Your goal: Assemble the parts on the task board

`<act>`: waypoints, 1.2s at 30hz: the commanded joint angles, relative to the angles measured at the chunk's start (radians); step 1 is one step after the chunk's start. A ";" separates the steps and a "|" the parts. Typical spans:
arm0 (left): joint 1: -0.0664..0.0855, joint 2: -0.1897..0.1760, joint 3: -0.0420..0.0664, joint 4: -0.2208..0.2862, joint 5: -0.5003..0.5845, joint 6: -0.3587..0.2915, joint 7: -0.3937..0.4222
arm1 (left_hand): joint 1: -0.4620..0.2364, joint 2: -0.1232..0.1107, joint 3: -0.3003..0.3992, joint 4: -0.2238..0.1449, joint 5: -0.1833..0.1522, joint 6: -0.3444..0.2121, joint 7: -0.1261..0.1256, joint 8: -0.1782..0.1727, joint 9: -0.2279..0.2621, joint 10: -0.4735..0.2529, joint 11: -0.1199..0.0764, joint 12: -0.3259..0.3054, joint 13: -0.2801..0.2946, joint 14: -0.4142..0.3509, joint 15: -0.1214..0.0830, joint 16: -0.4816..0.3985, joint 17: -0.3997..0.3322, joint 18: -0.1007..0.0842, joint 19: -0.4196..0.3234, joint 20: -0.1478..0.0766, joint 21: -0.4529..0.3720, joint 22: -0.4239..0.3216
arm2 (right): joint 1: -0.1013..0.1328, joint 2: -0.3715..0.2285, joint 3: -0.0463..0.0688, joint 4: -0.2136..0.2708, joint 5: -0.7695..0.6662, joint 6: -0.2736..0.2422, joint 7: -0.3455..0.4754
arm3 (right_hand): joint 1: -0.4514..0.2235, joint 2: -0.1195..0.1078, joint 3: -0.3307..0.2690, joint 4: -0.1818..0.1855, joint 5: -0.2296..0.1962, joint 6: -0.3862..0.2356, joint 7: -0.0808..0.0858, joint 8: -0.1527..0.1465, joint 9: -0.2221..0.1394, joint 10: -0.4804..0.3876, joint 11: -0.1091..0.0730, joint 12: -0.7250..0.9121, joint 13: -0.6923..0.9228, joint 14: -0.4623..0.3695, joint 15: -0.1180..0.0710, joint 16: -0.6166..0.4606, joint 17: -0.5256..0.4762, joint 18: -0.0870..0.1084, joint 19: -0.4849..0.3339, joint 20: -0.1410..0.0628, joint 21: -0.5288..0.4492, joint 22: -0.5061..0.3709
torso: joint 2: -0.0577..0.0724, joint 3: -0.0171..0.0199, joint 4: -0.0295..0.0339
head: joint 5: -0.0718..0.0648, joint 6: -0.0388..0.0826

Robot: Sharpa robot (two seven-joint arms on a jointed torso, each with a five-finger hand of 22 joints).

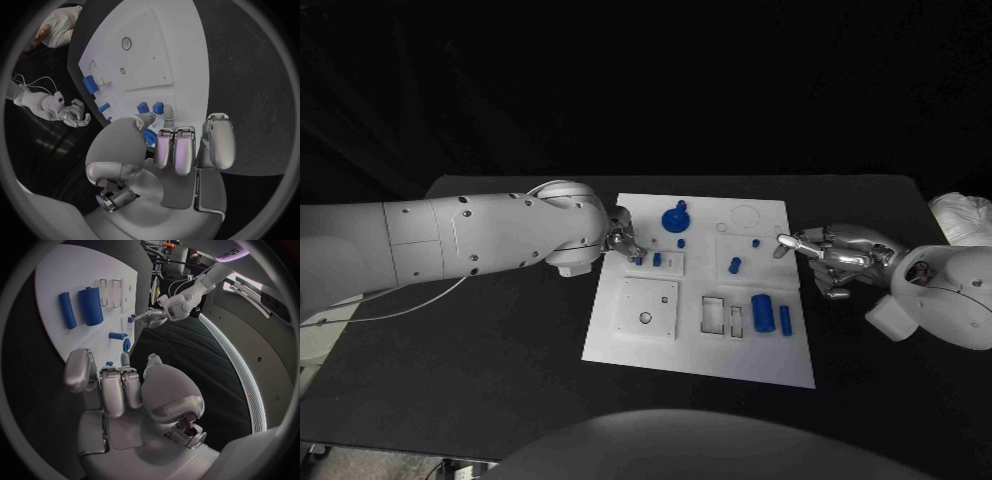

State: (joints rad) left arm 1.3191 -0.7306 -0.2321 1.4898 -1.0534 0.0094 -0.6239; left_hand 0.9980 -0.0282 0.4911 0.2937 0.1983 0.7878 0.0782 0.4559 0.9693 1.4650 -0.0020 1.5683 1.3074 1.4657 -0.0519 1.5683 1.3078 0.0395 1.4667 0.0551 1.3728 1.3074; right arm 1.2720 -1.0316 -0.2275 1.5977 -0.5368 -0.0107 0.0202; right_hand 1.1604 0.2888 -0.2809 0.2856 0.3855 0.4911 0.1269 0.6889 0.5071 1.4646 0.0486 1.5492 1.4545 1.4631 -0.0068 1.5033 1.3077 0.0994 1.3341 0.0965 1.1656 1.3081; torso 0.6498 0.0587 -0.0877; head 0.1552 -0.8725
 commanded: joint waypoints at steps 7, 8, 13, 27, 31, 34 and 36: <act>0.000 0.000 0.000 0.002 0.009 0.017 -0.009 | -0.009 -0.016 0.016 0.000 -0.010 0.002 0.000 -0.001 -0.003 0.106 0.004 0.002 0.263 0.105 0.004 0.002 0.263 0.005 0.008 0.008 -0.001 0.205 | -0.001 0.001 0.000 0.001 -0.002 0.021 -0.005 | 0.007 0.004 0.008 0.000 0.003 -0.008 -0.001 0.000 0.001 0.061 -0.008 -0.005 0.079 0.045 -0.007 -0.007 0.183 -0.008 -0.008 0.002 -0.006 0.143 | 0.000 0.0002 -0.0006 | 0.000 0.000; 0.000 0.000 0.000 0.003 0.009 0.018 -0.009 | -0.011 -0.019 0.018 0.000 -0.012 0.002 0.000 -0.001 -0.003 0.106 0.004 0.002 0.263 0.105 0.004 0.002 0.263 0.005 0.008 0.008 -0.001 0.205 | -0.001 0.001 0.000 0.000 -0.002 0.021 -0.005 | 0.007 0.004 0.008 0.000 0.003 -0.008 -0.001 0.000 0.001 0.061 -0.008 -0.005 0.079 0.045 -0.007 -0.007 0.183 -0.008 -0.008 0.002 -0.006 0.143 | 0.000 0.0002 -0.0006 | 0.000 0.000; 0.000 0.000 0.000 0.004 0.009 0.019 -0.010 | -0.018 -0.030 0.023 0.000 -0.019 0.000 0.001 -0.001 -0.003 0.106 0.005 0.002 0.263 0.105 0.005 0.002 0.263 0.005 0.008 0.009 -0.002 0.205 | -0.001 0.002 0.000 0.000 -0.002 0.022 -0.007 | 0.007 0.004 0.009 0.001 0.003 -0.008 -0.001 0.000 0.001 0.061 -0.008 -0.005 0.079 0.045 -0.007 -0.007 0.183 -0.008 -0.008 0.002 -0.007 0.143 | 0.000 0.0004 0.0000 | 0.000 0.000; 0.000 -0.028 0.001 0.033 -0.028 -0.110 0.047 | -0.114 -0.048 -0.074 -0.003 -0.011 -0.010 0.007 0.009 0.005 0.106 0.010 0.002 0.263 0.105 0.008 0.002 0.263 0.002 0.014 0.012 0.011 0.208 | -0.001 0.001 0.000 -0.002 -0.002 0.025 -0.015 | 0.005 0.005 0.012 0.004 0.003 -0.008 0.000 0.000 0.001 0.060 -0.008 -0.005 0.079 0.044 -0.006 -0.008 0.182 -0.008 -0.010 0.002 -0.009 0.142 | -0.001 0.0006 0.0008 | -0.001 0.000; 0.001 -0.043 0.001 0.048 -0.035 -0.143 0.058 | -0.087 -0.054 -0.099 -0.006 0.004 -0.028 0.009 0.009 0.009 0.106 0.013 0.002 0.263 0.105 0.010 0.002 0.263 0.002 0.015 0.012 0.013 0.209 | -0.001 0.000 0.000 -0.003 -0.002 0.027 -0.018 | 0.003 0.005 0.013 0.005 0.002 -0.007 0.000 0.001 0.001 0.060 -0.007 -0.005 0.079 0.045 -0.006 -0.008 0.182 -0.008 -0.010 0.002 -0.009 0.142 | -0.001 0.0003 -0.0006 | 0.000 0.000; 0.001 -0.052 0.002 0.059 -0.036 -0.158 0.063 | -0.063 -0.056 -0.107 -0.007 0.001 -0.037 0.011 0.011 0.012 0.106 0.017 0.002 0.263 0.105 0.012 0.002 0.263 0.001 0.017 0.014 0.016 0.209 | -0.001 0.000 0.000 -0.004 -0.002 0.029 -0.021 | 0.001 0.004 0.014 0.006 0.001 -0.006 0.000 0.002 0.002 0.060 -0.007 -0.005 0.078 0.044 -0.006 -0.008 0.182 -0.008 -0.010 0.002 -0.009 0.142 | 0.000 0.0004 0.0003 | -0.001 0.000; 0.001 -0.056 0.002 0.066 -0.032 -0.160 0.064 | -0.047 -0.055 -0.109 -0.007 -0.004 -0.041 0.012 0.014 0.014 0.106 0.018 0.002 0.263 0.105 0.014 0.002 0.263 0.001 0.017 0.016 0.016 0.209 | -0.001 0.000 0.000 -0.004 -0.002 0.030 -0.022 | 0.001 0.004 0.015 0.006 0.001 -0.006 0.000 0.002 0.002 0.060 -0.007 -0.005 0.078 0.044 -0.006 -0.008 0.182 -0.008 -0.010 0.002 -0.009 0.142 | 0.000 0.0009 0.0009 | -0.001 0.000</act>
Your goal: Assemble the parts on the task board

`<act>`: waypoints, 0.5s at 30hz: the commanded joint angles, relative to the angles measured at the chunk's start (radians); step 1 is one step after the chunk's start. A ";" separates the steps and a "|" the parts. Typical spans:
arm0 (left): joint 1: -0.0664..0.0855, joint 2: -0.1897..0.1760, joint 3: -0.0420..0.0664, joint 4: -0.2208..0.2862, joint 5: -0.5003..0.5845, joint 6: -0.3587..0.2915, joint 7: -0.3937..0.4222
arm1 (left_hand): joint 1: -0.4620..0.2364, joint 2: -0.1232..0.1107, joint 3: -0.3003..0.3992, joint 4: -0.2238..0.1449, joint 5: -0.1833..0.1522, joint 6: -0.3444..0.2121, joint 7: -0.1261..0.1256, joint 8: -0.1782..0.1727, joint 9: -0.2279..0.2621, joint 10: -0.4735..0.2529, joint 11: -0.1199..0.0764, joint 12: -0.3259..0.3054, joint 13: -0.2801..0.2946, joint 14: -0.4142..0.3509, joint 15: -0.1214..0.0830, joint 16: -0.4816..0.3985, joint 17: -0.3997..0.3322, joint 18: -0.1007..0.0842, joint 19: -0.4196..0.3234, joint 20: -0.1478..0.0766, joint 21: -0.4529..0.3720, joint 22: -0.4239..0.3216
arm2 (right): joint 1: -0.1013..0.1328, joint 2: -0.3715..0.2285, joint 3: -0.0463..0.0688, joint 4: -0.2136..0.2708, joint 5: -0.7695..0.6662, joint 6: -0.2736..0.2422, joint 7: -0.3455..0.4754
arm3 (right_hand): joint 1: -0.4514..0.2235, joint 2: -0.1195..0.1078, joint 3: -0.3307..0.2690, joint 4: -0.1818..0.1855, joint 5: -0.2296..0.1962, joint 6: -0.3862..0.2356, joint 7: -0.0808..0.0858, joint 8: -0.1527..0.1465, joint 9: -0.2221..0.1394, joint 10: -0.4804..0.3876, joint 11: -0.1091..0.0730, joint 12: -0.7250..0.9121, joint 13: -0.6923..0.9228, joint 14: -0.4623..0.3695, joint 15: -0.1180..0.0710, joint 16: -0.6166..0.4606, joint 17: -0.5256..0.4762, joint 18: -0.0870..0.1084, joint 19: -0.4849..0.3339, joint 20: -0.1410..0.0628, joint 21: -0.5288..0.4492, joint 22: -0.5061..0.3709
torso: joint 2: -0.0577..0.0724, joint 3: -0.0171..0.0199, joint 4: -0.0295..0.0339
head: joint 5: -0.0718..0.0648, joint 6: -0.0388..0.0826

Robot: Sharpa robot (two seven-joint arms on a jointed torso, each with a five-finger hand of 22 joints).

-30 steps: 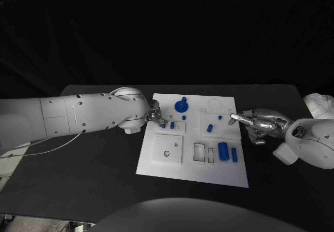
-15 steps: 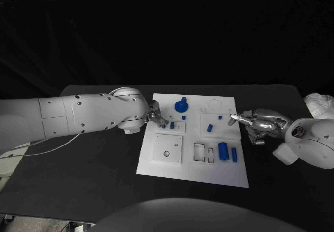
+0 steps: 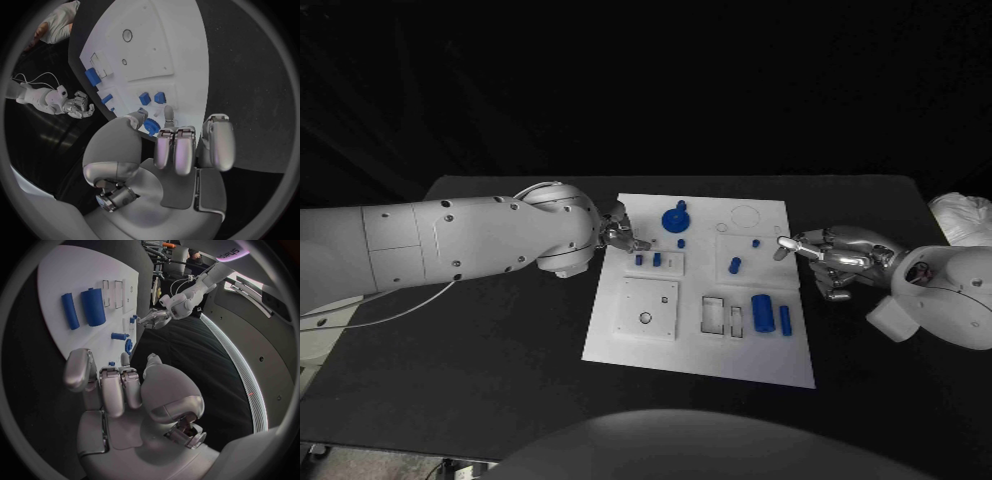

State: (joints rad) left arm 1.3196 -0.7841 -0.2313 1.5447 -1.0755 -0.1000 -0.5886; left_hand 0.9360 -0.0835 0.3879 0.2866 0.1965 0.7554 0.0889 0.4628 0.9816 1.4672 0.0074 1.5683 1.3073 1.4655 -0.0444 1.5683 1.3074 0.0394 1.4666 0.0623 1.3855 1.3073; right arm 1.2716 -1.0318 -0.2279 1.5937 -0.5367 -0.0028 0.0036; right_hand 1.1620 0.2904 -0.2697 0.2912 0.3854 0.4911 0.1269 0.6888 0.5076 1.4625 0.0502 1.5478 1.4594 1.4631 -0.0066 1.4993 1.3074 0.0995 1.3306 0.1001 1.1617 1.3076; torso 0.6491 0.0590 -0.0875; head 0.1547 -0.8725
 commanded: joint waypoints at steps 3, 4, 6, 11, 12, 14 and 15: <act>0.001 -0.005 0.001 0.019 0.000 -0.042 0.024 | 0.040 0.003 -0.005 0.001 -0.012 -0.011 0.002 0.012 0.004 0.104 0.009 0.002 0.263 0.105 0.007 0.002 0.263 0.001 0.018 0.010 0.004 0.210 | -0.001 -0.001 0.000 0.000 -0.002 0.024 -0.008 | -0.001 0.003 0.004 0.000 0.001 -0.005 0.000 0.002 0.001 0.062 -0.008 -0.004 0.073 0.044 -0.006 -0.004 0.182 -0.007 -0.007 -0.001 -0.006 0.142 | 0.001 0.0004 0.0013 | 0.001 0.000; 0.001 -0.006 0.001 0.021 0.002 -0.037 0.021 | 0.051 0.005 -0.002 0.001 -0.018 -0.012 0.001 0.013 0.005 0.104 0.009 0.002 0.263 0.105 0.007 0.002 0.263 0.001 0.018 0.010 0.004 0.210 | -0.001 -0.001 0.000 0.000 -0.002 0.025 -0.009 | -0.001 0.003 0.004 0.000 0.001 -0.005 0.000 0.002 0.001 0.062 -0.008 -0.004 0.073 0.044 -0.006 -0.004 0.182 -0.007 -0.007 -0.001 -0.006 0.142 | 0.001 0.0005 0.0015 | 0.001 0.000; 0.001 -0.006 0.000 0.024 0.006 -0.025 0.013 | 0.065 0.006 0.003 0.001 -0.024 -0.012 0.001 0.016 0.006 0.104 0.009 0.002 0.263 0.105 0.008 0.002 0.263 0.002 0.017 0.011 0.004 0.209 | -0.001 -0.001 0.000 0.000 -0.003 0.026 -0.010 | -0.001 0.003 0.004 0.000 0.001 -0.005 0.000 0.002 0.001 0.062 -0.008 -0.004 0.073 0.044 -0.006 -0.004 0.182 -0.007 -0.007 -0.001 -0.006 0.142 | 0.001 0.0003 0.0016 | 0.002 0.000; 0.000 -0.007 0.000 0.026 0.010 0.000 -0.010 | 0.100 0.006 0.026 0.003 -0.032 -0.015 0.000 0.019 0.006 0.104 0.008 0.002 0.263 0.105 0.007 0.002 0.263 0.002 0.017 0.011 0.002 0.209 | -0.001 -0.001 0.000 -0.001 -0.003 0.029 -0.014 | -0.002 0.003 0.005 0.000 0.000 -0.004 0.001 0.002 0.001 0.062 -0.008 -0.004 0.073 0.044 -0.006 -0.005 0.181 -0.007 -0.007 -0.001 -0.006 0.142 | 0.000 0.0000 0.0007 | 0.005 0.000; 0.000 -0.007 0.000 0.026 0.011 0.005 -0.015 | 0.103 0.006 0.029 0.003 -0.032 -0.016 0.000 0.019 0.005 0.104 0.008 0.002 0.263 0.105 0.007 0.002 0.263 0.002 0.017 0.011 0.002 0.209 | -0.001 -0.001 0.000 -0.001 -0.003 0.030 -0.014 | -0.002 0.003 0.005 0.000 0.000 -0.004 0.001 0.003 0.001 0.062 -0.008 -0.004 0.073 0.044 -0.006 -0.005 0.181 -0.007 -0.007 -0.001 -0.006 0.142 | 0.000 0.0000 0.0009 | 0.005 0.000; 0.000 -0.006 0.000 0.026 0.011 0.011 -0.021 | 0.110 0.005 0.037 0.003 -0.030 -0.016 0.000 0.020 0.005 0.104 0.008 0.002 0.263 0.105 0.007 0.002 0.263 0.002 0.016 0.011 0.001 0.209 | -0.001 -0.001 0.000 -0.001 -0.003 0.031 -0.015 | -0.003 0.002 0.005 0.000 0.000 -0.002 0.001 0.003 0.001 0.061 -0.008 -0.004 0.073 0.044 -0.006 -0.005 0.181 -0.007 -0.008 -0.001 -0.007 0.142 | 0.001 0.0004 0.0017 | 0.005 0.000; 0.000 -0.006 0.000 0.025 0.010 0.013 -0.024 | 0.113 0.004 0.040 0.003 -0.029 -0.016 0.000 0.020 0.005 0.104 0.008 0.002 0.263 0.105 0.007 0.002 0.263 0.002 0.016 0.011 0.001 0.209 | -0.001 -0.001 0.000 -0.001 -0.003 0.032 -0.016 | -0.003 0.002 0.005 0.000 0.000 -0.002 0.001 0.003 0.001 0.061 -0.008 -0.004 0.073 0.044 -0.006 -0.005 0.181 -0.007 -0.008 -0.001 -0.007 0.142 | 0.001 0.0003 0.0017 | 0.005 0.000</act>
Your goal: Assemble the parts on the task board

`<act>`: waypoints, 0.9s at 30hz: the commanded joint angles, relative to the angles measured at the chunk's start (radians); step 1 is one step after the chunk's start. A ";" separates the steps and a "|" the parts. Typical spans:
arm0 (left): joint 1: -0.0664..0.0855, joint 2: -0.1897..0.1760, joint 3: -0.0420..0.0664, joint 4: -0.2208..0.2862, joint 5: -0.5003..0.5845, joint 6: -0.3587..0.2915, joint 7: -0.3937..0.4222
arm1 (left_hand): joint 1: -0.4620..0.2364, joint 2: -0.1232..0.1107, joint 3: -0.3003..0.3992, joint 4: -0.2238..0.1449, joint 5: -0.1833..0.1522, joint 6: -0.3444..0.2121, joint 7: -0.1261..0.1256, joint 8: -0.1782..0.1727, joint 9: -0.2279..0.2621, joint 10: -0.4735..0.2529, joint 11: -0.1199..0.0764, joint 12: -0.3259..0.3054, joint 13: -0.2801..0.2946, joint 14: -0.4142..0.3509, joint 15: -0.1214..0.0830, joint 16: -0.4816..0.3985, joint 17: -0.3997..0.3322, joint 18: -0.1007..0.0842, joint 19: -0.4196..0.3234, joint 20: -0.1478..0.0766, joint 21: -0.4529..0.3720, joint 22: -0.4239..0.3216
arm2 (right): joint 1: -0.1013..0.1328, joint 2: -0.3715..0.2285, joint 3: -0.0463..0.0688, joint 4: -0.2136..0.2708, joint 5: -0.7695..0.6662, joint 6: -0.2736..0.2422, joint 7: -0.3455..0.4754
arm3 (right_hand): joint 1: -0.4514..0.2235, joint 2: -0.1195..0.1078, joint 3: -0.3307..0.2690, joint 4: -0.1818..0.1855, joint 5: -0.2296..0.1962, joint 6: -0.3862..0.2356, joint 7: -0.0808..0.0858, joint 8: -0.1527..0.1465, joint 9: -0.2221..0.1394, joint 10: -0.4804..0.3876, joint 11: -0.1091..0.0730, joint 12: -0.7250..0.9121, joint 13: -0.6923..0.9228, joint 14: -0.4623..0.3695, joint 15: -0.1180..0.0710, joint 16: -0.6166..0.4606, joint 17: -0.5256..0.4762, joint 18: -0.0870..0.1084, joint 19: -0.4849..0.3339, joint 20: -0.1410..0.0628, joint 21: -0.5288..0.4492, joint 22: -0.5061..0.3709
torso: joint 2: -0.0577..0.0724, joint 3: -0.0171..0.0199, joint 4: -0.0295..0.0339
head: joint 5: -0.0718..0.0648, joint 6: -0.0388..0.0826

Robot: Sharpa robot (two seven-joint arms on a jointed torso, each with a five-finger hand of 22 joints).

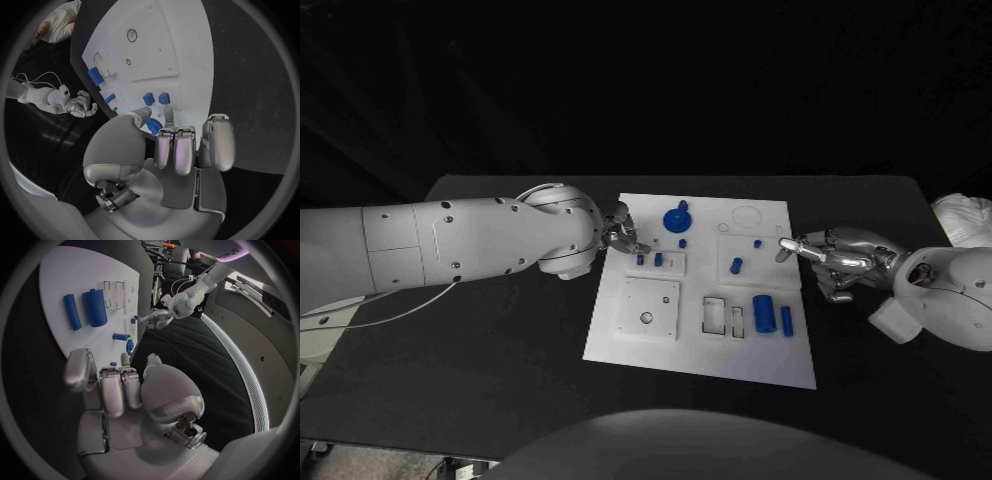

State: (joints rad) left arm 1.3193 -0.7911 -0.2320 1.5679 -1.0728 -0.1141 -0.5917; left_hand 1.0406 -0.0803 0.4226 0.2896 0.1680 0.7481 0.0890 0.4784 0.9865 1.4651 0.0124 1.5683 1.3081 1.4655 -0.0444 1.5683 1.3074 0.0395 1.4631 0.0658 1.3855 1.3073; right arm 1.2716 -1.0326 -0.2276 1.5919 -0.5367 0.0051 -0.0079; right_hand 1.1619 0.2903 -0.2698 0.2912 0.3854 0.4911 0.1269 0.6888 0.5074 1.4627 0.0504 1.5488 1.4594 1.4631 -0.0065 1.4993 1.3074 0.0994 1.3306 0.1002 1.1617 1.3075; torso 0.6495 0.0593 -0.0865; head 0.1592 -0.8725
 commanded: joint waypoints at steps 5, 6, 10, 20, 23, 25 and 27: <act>0.000 0.005 0.000 0.001 0.001 0.031 -0.033 | 0.012 0.002 0.012 0.001 0.000 -0.008 -0.001 0.006 0.000 0.106 0.003 0.002 0.263 0.105 0.007 0.002 0.263 0.002 0.020 0.007 0.003 0.209 | -0.001 0.001 0.000 0.000 -0.003 0.025 -0.005 | -0.003 0.002 0.006 0.000 0.000 -0.002 0.001 0.003 0.002 0.061 -0.008 -0.005 0.073 0.044 -0.006 -0.005 0.181 -0.007 -0.008 -0.001 -0.007 0.142 | 0.000 -0.0004 -0.0015 | 0.003 0.000; 0.000 0.005 0.000 0.000 -0.001 0.031 -0.036 | 0.011 0.002 0.013 0.002 0.000 -0.007 -0.001 0.006 0.000 0.106 0.003 0.002 0.263 0.105 0.007 0.002 0.263 0.002 0.021 0.007 0.003 0.209 | -0.001 0.002 0.000 0.000 -0.003 0.026 -0.005 | -0.004 0.002 0.006 0.000 0.000 -0.001 0.001 0.003 0.002 0.061 -0.008 -0.005 0.073 0.044 -0.006 -0.005 0.181 -0.007 -0.008 -0.001 -0.008 0.142 | 0.001 -0.0007 -0.0020 | 0.003 0.000; 0.000 0.008 0.000 -0.001 -0.006 0.033 -0.043 | 0.009 0.003 0.018 0.003 -0.001 -0.001 -0.002 0.011 0.001 0.106 0.002 0.002 0.263 0.105 0.006 0.002 0.263 0.001 0.021 0.007 0.004 0.210 | -0.001 0.002 0.000 0.001 -0.003 0.027 -0.005 | -0.004 0.002 0.006 0.000 0.000 -0.001 0.001 0.003 0.002 0.061 -0.008 -0.005 0.073 0.044 -0.006 -0.005 0.181 -0.007 -0.008 -0.001 -0.008 0.142 | 0.001 -0.0007 -0.0031 | 0.002 0.000; -0.001 0.020 0.000 -0.009 -0.005 0.050 -0.055 | -0.008 0.002 0.023 0.005 -0.009 0.011 -0.004 0.028 0.008 0.106 0.000 0.002 0.263 0.105 0.005 0.002 0.263 0.002 0.021 0.006 0.003 0.209 | -0.001 0.001 0.000 0.001 -0.003 0.028 -0.007 | -0.004 0.002 0.007 0.000 0.000 -0.001 0.001 0.004 0.002 0.061 -0.008 -0.005 0.073 0.044 -0.006 -0.005 0.181 -0.007 -0.009 -0.001 -0.008 0.142 | 0.000 0.0002 -0.0024 | -0.001 0.000; -0.001 0.023 0.000 -0.012 -0.004 0.052 -0.056 | -0.013 0.002 0.024 0.005 -0.011 0.010 -0.004 0.030 0.008 0.106 0.000 0.002 0.263 0.105 0.004 0.002 0.263 0.002 0.021 0.006 0.003 0.209 | -0.001 0.002 0.000 0.001 -0.003 0.030 -0.007 | -0.004 0.002 0.007 0.000 0.000 -0.001 0.001 0.004 0.002 0.061 -0.008 -0.005 0.073 0.044 -0.006 -0.005 0.181 -0.007 -0.009 -0.001 -0.008 0.142 | 0.000 0.0002 -0.0032 | -0.001 0.000; -0.001 0.026 0.000 -0.013 -0.004 0.056 -0.057 | -0.017 0.002 0.024 0.005 -0.013 0.010 -0.004 0.031 0.009 0.106 0.000 0.002 0.263 0.105 0.004 0.002 0.263 0.002 0.021 0.005 0.003 0.209 | -0.001 0.002 0.000 0.001 -0.003 0.030 -0.008 | -0.004 0.002 0.008 -0.001 0.000 0.000 0.001 0.004 0.002 0.061 -0.008 -0.005 0.073 0.043 -0.005 -0.005 0.181 -0.007 -0.009 -0.001 -0.009 0.141 | 0.000 0.0001 -0.0030 | -0.003 0.000; -0.001 0.027 0.000 -0.015 -0.004 0.061 -0.060 | -0.019 0.003 0.024 0.005 -0.014 0.010 -0.004 0.031 0.009 0.106 0.000 0.002 0.263 0.105 0.004 0.002 0.263 0.002 0.021 0.005 0.003 0.209 | -0.001 0.002 0.000 0.001 -0.003 0.031 -0.008 | -0.004 0.002 0.008 -0.001 0.000 0.000 0.001 0.004 0.002 0.061 -0.008 -0.005 0.073 0.043 -0.005 -0.005 0.181 -0.007 -0.009 -0.001 -0.009 0.141 | 0.001 0.0000 -0.0027 | -0.004 0.000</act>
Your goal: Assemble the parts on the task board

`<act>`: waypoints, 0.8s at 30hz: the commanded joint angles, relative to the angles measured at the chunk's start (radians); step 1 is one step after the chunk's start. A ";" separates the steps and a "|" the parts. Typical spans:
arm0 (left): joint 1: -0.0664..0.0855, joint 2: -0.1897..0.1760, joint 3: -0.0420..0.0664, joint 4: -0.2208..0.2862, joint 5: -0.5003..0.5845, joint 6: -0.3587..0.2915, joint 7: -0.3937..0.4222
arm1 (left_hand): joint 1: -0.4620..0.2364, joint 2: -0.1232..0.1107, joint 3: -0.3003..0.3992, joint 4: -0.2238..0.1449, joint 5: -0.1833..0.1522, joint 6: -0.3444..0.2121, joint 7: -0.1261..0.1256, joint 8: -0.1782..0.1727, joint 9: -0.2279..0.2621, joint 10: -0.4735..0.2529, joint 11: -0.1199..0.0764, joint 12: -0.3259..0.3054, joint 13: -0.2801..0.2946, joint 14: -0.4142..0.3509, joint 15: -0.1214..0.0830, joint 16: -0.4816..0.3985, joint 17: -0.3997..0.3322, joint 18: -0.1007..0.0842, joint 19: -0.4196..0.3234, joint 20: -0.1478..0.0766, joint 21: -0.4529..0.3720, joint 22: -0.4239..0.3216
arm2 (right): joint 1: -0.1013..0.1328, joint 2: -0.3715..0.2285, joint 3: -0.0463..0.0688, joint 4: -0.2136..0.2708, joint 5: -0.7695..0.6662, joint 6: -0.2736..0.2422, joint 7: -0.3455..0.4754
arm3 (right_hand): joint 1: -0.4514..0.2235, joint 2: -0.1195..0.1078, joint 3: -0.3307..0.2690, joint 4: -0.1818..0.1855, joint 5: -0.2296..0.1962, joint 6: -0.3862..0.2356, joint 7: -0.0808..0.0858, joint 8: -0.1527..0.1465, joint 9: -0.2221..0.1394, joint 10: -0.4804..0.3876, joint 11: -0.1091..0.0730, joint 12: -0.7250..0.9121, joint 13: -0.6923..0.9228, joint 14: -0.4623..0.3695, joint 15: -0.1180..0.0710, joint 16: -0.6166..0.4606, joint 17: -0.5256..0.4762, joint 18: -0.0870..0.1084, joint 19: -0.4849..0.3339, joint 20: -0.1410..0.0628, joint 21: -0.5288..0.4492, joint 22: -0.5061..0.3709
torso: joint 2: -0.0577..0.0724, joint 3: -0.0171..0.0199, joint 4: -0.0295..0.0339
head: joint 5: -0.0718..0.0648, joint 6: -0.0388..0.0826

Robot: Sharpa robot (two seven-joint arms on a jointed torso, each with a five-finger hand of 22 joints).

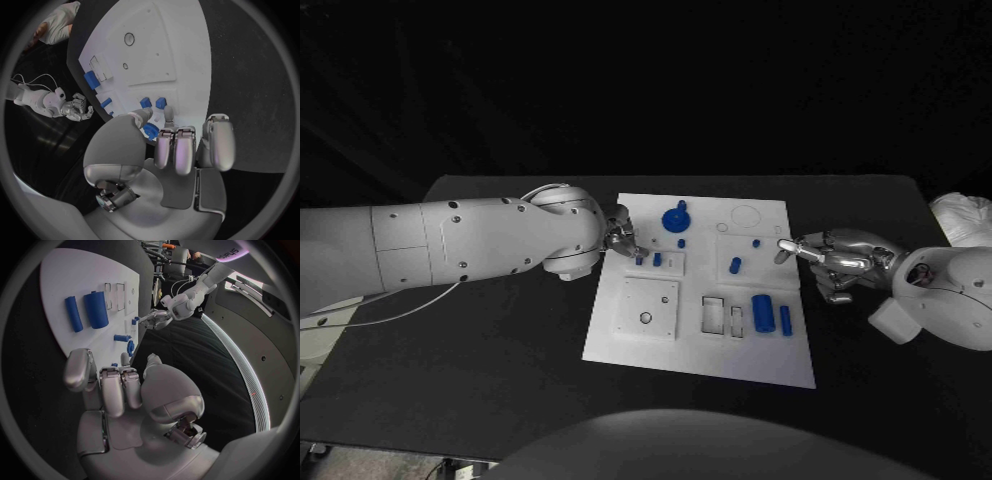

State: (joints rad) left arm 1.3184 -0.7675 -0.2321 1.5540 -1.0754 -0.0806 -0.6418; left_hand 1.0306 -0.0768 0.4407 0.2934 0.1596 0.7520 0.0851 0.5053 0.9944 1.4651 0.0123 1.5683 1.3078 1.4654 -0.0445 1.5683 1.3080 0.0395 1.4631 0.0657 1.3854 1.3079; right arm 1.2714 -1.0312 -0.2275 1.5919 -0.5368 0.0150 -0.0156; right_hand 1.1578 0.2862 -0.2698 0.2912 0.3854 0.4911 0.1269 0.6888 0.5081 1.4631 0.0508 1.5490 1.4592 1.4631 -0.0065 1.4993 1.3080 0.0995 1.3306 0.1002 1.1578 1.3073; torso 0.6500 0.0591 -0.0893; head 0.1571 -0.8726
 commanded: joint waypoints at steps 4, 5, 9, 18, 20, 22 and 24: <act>0.000 0.006 0.000 -0.003 -0.001 0.041 -0.019 | -0.020 0.000 0.005 0.001 -0.012 0.006 -0.001 0.007 0.002 0.106 0.000 0.002 0.263 0.105 0.004 0.002 0.263 0.002 0.021 0.005 0.004 0.209 | -0.001 0.002 0.000 0.000 -0.003 0.022 -0.001 | 0.000 0.006 0.008 -0.001 0.000 0.000 0.001 0.004 0.001 0.060 -0.008 -0.006 0.073 0.043 -0.005 -0.005 0.180 -0.007 -0.009 -0.001 -0.005 0.142 | 0.000 0.0001 0.0001 | -0.003 0.000; 0.000 0.006 0.000 -0.004 -0.001 0.043 -0.021 | -0.022 0.000 0.005 0.001 -0.013 0.007 -0.001 0.008 0.002 0.106 0.000 0.002 0.263 0.105 0.004 0.002 0.263 0.002 0.021 0.005 0.003 0.209 | -0.001 0.002 0.000 0.000 -0.003 0.022 -0.001 | 0.000 0.006 0.008 -0.001 0.000 0.000 0.001 0.004 0.001 0.060 -0.008 -0.006 0.073 0.043 -0.005 -0.005 0.180 -0.007 -0.009 -0.001 -0.005 0.142 | 0.000 0.0005 0.0005 | -0.003 0.000; -0.001 0.008 0.000 -0.004 -0.001 0.049 -0.024 | -0.030 0.002 0.005 0.000 -0.016 0.016 -0.004 0.019 0.006 0.106 -0.002 0.002 0.263 0.105 0.003 0.002 0.263 0.002 0.022 0.004 0.004 0.209 | -0.001 0.003 0.000 0.000 -0.003 0.023 -0.002 | 0.000 0.006 0.009 -0.001 0.001 0.001 0.001 0.004 0.001 0.061 -0.008 -0.006 0.073 0.043 -0.005 -0.005 0.180 -0.007 -0.010 -0.001 -0.006 0.141 | 0.000 0.0004 0.0019 | -0.005 0.000; -0.002 0.011 0.000 -0.004 0.000 0.054 -0.027 | -0.020 -0.004 0.011 -0.003 -0.012 0.034 -0.016 0.059 0.031 0.106 -0.011 0.002 0.263 0.105 -0.004 0.002 0.263 0.001 0.022 -0.001 0.005 0.209 | -0.002 0.005 0.000 -0.002 -0.003 0.025 -0.004 | 0.000 0.006 0.010 -0.001 0.001 0.001 0.001 0.004 0.001 0.060 -0.008 -0.006 0.072 0.043 -0.005 -0.006 0.180 -0.006 -0.011 -0.001 -0.007 0.141 | 0.000 0.0003 0.0017 | -0.003 0.000; -0.002 0.012 0.000 -0.004 0.000 0.055 -0.029 | -0.011 -0.006 0.016 -0.004 -0.007 0.035 -0.020 0.074 0.044 0.106 -0.015 0.002 0.263 0.105 -0.007 0.002 0.263 0.001 0.023 -0.004 0.006 0.209 | -0.002 0.005 0.000 -0.002 -0.003 0.026 -0.004 | 0.000 0.006 0.010 -0.001 0.001 0.001 0.001 0.004 0.001 0.060 -0.008 -0.006 0.072 0.043 -0.005 -0.006 0.180 -0.006 -0.011 -0.001 -0.007 0.141 | 0.000 0.0001 0.0018 | -0.004 0.000; -0.002 0.012 0.000 -0.004 0.000 0.055 -0.030 | -0.002 -0.007 0.020 -0.004 -0.003 0.036 -0.023 0.089 0.056 0.106 -0.018 0.002 0.263 0.105 -0.009 0.002 0.263 0.001 0.023 -0.006 0.006 0.209 | -0.002 0.005 0.000 -0.002 -0.003 0.026 -0.005 | 0.000 0.006 0.010 -0.002 0.002 0.002 0.001 0.004 0.001 0.060 -0.007 -0.006 0.072 0.043 -0.005 -0.006 0.180 -0.006 -0.011 -0.001 -0.008 0.141 | 0.000 0.0002 0.0016 | -0.003 0.000; -0.002 0.012 0.000 -0.004 0.000 0.055 -0.031 | 0.008 -0.009 0.027 -0.004 0.004 0.035 -0.028 0.114 0.078 0.106 -0.022 0.002 0.263 0.105 -0.013 0.002 0.263 0.001 0.024 -0.009 0.007 0.210 | -0.002 0.005 0.000 -0.002 -0.003 0.026 -0.005 | 0.000 0.006 0.010 -0.002 0.002 0.002 0.001 0.004 0.001 0.060 -0.007 -0.006 0.072 0.043 -0.005 -0.006 0.180 -0.006 -0.011 -0.001 -0.008 0.141 | 0.001 0.0001 0.0015 | -0.003 0.000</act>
State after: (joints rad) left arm 1.3166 -0.7580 -0.2321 1.5487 -1.0751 -0.0428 -0.6663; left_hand 1.0344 -0.0868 0.4627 0.2881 0.1599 0.7863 0.0657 0.6158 1.0695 1.4650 -0.0022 1.5683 1.3076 1.4657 -0.0521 1.5683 1.3077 0.0394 1.4668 0.0620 1.3892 1.3077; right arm 1.2706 -1.0267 -0.2276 1.5899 -0.5368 0.0216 -0.0202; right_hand 1.1552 0.2836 -0.2670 0.2884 0.3854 0.4911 0.1269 0.6888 0.5077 1.4647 0.0523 1.5490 1.4588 1.4631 -0.0065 1.4993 1.3077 0.0996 1.3270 0.0965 1.1540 1.3081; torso 0.6499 0.0594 -0.0874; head 0.1537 -0.8726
